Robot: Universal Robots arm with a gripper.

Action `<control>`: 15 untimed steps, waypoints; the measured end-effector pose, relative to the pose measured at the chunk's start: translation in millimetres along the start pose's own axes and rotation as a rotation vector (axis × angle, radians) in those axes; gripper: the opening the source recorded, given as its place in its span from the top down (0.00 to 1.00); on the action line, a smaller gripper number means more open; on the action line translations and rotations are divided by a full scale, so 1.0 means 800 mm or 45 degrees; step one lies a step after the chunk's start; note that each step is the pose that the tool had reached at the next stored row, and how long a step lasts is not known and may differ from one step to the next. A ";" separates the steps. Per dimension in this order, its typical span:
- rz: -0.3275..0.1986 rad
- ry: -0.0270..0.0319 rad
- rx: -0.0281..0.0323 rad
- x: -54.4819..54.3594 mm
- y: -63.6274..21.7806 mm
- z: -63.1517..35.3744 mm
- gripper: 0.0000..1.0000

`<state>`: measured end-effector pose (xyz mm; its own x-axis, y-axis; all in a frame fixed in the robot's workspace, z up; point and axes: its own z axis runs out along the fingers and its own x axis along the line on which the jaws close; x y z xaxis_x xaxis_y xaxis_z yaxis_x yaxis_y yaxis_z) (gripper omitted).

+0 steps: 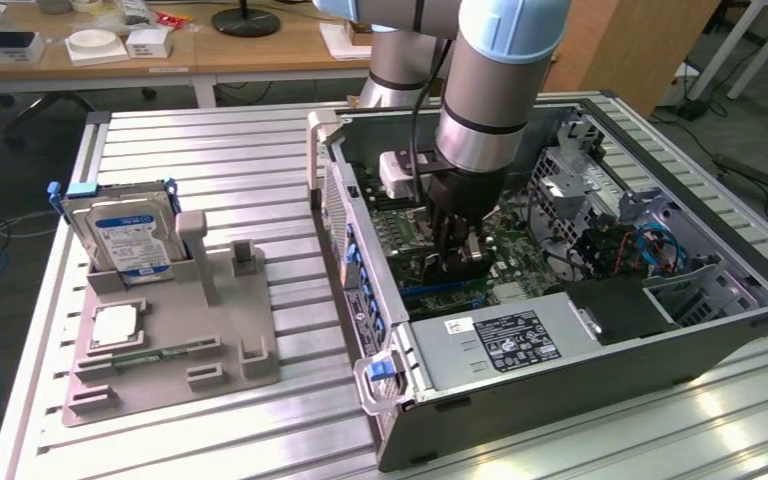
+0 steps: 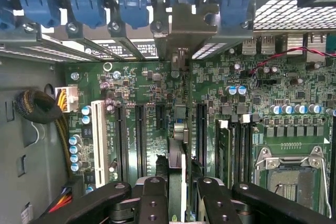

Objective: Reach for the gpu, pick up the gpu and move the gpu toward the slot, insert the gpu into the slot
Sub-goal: 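Insert the gpu into the slot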

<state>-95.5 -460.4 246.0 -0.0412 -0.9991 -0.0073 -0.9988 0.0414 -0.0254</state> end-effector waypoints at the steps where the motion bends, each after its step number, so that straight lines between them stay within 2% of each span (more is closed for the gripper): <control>1: 0.000 0.0001 0.0000 0.000 0.000 0.000 0.74; 15: -0.010 -0.0001 -0.0001 -0.002 0.001 0.000 0.74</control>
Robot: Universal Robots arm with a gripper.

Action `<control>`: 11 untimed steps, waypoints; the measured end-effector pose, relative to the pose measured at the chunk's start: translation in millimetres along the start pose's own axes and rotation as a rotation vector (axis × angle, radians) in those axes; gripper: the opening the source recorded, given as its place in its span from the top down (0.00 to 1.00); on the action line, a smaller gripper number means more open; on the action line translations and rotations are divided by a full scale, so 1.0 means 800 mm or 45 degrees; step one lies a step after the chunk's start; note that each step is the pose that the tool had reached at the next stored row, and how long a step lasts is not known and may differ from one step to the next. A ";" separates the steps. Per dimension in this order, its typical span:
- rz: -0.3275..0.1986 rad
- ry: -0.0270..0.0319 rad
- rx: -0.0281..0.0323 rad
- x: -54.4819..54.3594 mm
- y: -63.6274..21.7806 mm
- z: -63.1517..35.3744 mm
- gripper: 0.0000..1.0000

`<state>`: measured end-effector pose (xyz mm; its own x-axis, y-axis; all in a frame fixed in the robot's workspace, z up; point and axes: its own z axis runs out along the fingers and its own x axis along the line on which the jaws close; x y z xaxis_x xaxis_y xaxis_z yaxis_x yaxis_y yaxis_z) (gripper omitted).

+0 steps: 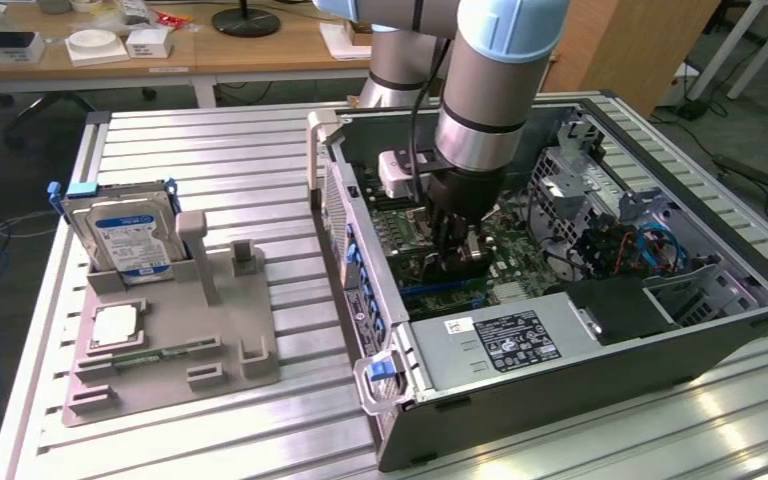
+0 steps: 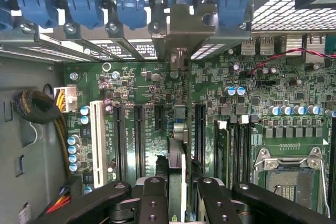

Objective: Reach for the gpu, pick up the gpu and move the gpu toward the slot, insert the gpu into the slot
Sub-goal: 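Insert the gpu into the slot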

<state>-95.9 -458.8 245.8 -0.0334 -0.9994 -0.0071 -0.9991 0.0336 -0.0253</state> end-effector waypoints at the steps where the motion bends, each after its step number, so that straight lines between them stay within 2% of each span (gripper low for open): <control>1: -0.002 -0.0002 0.0000 0.000 0.000 0.000 0.74; 11: -0.011 -0.0012 -0.0001 -0.001 0.000 0.005 0.74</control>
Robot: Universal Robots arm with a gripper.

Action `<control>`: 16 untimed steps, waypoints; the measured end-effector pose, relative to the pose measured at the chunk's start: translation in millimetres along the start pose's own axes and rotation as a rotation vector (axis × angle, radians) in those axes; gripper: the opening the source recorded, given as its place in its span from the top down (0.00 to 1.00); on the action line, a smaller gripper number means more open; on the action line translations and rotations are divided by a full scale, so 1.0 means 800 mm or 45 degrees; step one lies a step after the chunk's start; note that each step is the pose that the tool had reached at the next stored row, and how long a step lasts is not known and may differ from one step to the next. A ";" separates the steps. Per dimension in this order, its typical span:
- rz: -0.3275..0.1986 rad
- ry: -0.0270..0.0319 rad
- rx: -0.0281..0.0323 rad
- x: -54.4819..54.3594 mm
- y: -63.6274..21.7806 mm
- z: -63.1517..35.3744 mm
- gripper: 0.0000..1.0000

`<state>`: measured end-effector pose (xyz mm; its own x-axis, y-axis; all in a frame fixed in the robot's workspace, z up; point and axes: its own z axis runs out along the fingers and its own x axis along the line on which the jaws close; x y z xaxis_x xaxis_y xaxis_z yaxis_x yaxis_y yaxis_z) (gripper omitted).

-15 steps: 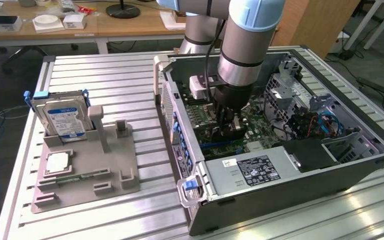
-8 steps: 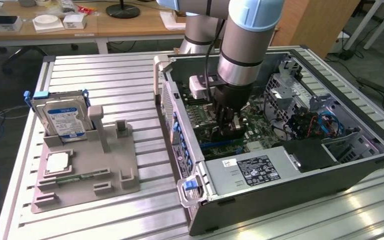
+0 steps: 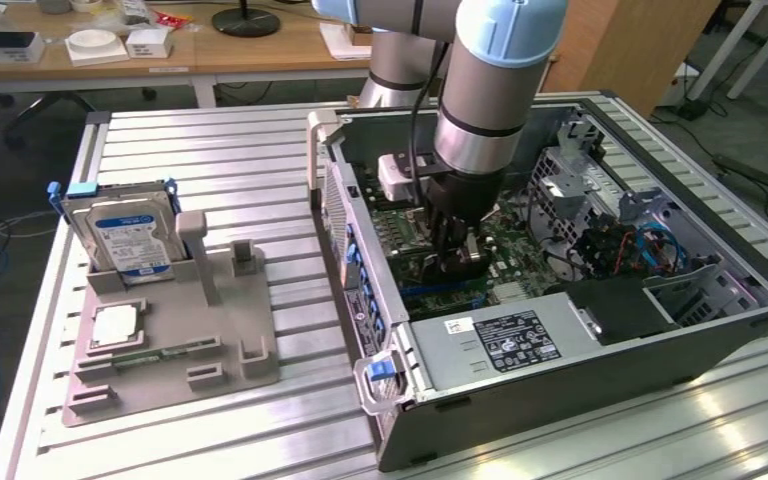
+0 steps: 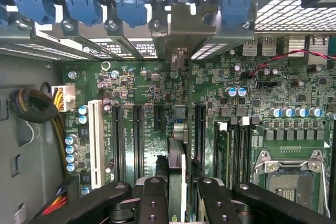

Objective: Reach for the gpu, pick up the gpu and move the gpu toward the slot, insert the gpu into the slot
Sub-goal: 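Insert the gpu into the slot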

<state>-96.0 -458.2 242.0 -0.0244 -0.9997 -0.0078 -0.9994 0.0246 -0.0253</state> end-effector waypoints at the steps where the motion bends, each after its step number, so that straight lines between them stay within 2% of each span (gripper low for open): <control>1: 0.000 0.0001 0.0000 0.000 0.000 0.000 0.74; 16: 0.000 -0.0002 0.0001 0.000 0.000 0.000 0.74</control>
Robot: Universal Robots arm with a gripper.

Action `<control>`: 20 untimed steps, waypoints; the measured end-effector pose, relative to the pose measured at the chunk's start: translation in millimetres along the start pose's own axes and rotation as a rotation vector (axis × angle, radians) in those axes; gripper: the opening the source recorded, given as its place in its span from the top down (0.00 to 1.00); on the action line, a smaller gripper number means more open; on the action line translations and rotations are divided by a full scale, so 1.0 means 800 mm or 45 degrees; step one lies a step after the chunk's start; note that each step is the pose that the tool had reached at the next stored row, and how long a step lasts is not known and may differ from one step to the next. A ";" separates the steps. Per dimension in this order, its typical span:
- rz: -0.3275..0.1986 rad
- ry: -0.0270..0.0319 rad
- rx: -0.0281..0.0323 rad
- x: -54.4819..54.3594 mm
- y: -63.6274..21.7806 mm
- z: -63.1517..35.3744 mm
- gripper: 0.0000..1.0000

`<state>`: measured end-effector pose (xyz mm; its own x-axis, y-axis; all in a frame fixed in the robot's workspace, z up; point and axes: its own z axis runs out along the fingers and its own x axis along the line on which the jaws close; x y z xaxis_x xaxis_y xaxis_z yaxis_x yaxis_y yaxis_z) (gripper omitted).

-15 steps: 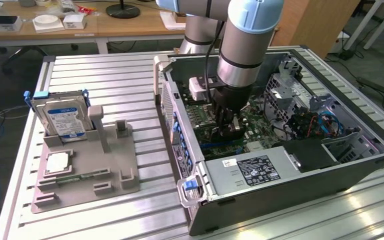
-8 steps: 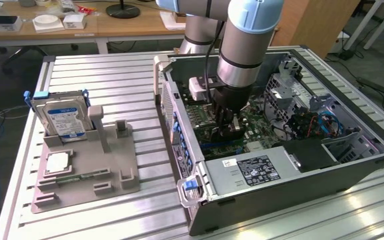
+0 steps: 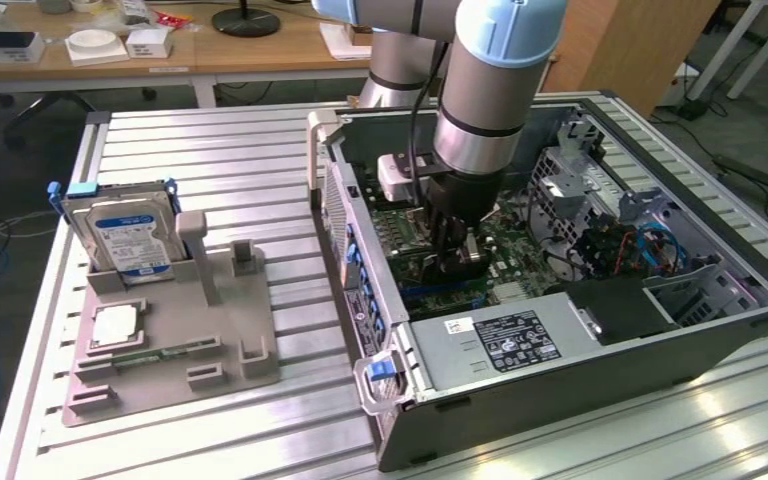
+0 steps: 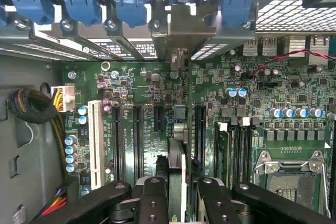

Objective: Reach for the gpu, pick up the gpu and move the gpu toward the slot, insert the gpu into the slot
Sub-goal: 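Insert the gpu into the slot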

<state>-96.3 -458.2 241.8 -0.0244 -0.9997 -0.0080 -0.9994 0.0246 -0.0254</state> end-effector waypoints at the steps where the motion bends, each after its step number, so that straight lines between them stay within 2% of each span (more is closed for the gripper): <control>1: 0.000 0.0000 -0.0001 0.000 0.000 0.000 0.74; 20: 0.000 0.0000 0.0000 0.000 0.002 0.001 0.74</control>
<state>-97.8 -458.2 241.0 -0.0244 -0.9997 -0.0079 -0.9994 0.0246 -0.0253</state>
